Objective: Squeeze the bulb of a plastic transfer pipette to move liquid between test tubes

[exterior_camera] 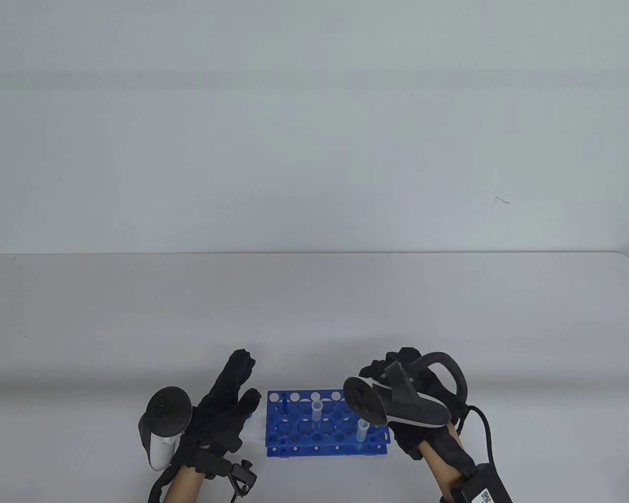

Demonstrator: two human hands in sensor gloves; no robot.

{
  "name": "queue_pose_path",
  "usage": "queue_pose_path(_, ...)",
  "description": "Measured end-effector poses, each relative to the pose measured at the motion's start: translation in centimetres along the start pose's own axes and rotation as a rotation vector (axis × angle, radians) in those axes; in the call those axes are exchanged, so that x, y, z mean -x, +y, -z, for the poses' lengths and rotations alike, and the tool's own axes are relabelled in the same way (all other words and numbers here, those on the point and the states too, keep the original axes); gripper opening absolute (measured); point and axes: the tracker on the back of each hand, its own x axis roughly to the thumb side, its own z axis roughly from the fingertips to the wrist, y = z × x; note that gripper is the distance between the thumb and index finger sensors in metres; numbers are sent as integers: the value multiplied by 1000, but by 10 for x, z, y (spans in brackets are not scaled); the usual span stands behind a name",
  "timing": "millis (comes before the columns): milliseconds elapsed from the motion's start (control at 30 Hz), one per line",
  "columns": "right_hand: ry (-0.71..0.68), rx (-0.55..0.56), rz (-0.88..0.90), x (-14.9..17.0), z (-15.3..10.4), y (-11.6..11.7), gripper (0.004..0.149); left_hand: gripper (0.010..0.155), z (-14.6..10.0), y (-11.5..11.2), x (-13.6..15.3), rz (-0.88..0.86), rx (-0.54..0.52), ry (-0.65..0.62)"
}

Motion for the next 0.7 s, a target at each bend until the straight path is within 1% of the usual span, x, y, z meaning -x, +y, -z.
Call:
queue_pose_path(200, 19, 14, 36, 8, -5, -5, 38, 99, 0, -1, 0, -1, 1, -3)
queue_pose_path(267, 29, 34, 47, 12, -9, -8, 38, 99, 0, -1, 0, -1, 1, -3)
queue_pose_path(333, 38, 40, 67, 17, -13, -10, 38, 99, 0, -1, 0, -2, 2, -2)
queue_pose_path(400, 42, 70, 82, 21, -16, -12, 38, 99, 0, -1, 0, -1, 2, -1)
queue_pose_path(433, 55, 51, 96, 24, -18, -13, 38, 99, 0, -1, 0, -1, 2, -1)
queue_pose_path(500, 68, 69, 119, 32, -21, -16, 39, 99, 0, -1, 0, -3, 0, 0)
queue_pose_path(533, 104, 60, 161, 44, -27, -22, 39, 99, 0, -1, 0, -3, -1, 0)
queue_pose_path(567, 117, 58, 175, 48, -29, -23, 39, 99, 0, -1, 0, -4, -1, 0)
queue_pose_path(633, 171, 134, 264, 72, -44, -29, 41, 99, 0, -1, 0, -4, -1, 0)
queue_pose_path(700, 241, 173, 374, 96, -56, -27, 41, 99, 0, -1, 0, -2, 1, 1)
